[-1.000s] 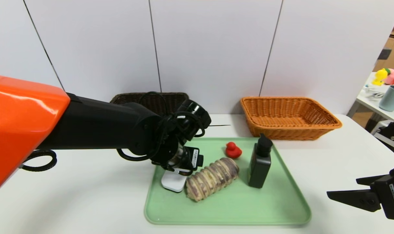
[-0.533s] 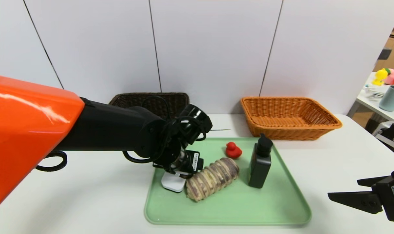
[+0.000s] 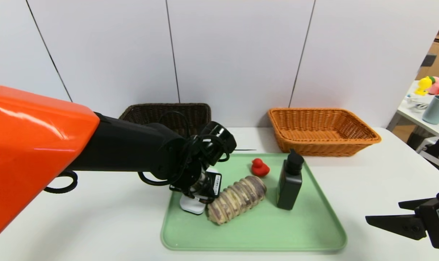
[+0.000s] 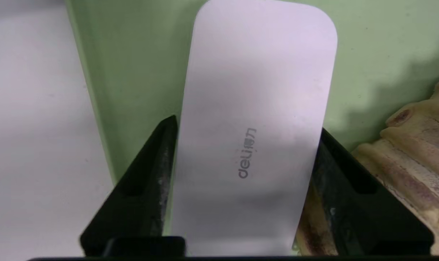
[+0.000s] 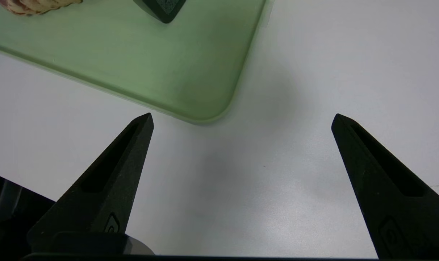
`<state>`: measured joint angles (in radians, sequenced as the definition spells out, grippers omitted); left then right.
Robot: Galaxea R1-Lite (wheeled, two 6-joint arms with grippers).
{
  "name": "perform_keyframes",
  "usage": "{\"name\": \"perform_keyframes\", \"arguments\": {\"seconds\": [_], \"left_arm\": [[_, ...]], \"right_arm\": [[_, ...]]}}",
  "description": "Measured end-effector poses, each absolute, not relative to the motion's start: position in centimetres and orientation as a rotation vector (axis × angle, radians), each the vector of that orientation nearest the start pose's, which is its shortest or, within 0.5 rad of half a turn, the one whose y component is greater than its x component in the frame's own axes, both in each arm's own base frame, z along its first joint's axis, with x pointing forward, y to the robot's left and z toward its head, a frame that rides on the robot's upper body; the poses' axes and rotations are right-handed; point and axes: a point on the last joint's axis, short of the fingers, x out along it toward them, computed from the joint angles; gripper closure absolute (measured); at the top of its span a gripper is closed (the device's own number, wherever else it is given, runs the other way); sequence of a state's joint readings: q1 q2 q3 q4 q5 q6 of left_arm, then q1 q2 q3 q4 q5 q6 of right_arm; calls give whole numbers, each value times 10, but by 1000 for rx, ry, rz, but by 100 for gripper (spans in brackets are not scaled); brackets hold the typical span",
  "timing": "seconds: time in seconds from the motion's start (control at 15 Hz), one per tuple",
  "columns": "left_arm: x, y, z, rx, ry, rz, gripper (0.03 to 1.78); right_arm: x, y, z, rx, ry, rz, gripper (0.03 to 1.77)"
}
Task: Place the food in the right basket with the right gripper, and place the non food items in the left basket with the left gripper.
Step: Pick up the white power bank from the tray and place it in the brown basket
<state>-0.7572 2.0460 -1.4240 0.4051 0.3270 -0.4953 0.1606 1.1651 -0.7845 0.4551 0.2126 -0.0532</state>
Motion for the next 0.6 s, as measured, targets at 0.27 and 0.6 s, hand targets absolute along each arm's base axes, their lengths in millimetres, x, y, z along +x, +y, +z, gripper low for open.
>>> {"name": "perform_keyframes", "arguments": {"seconds": [0.27, 0.6], "left_arm": [[275, -253, 133, 88, 963, -166, 79], [272, -250, 153, 63, 924, -190, 80]], "right_arm": [[137, 27, 207, -27, 821, 376, 10], [137, 27, 208, -27, 818, 378, 10]]}}
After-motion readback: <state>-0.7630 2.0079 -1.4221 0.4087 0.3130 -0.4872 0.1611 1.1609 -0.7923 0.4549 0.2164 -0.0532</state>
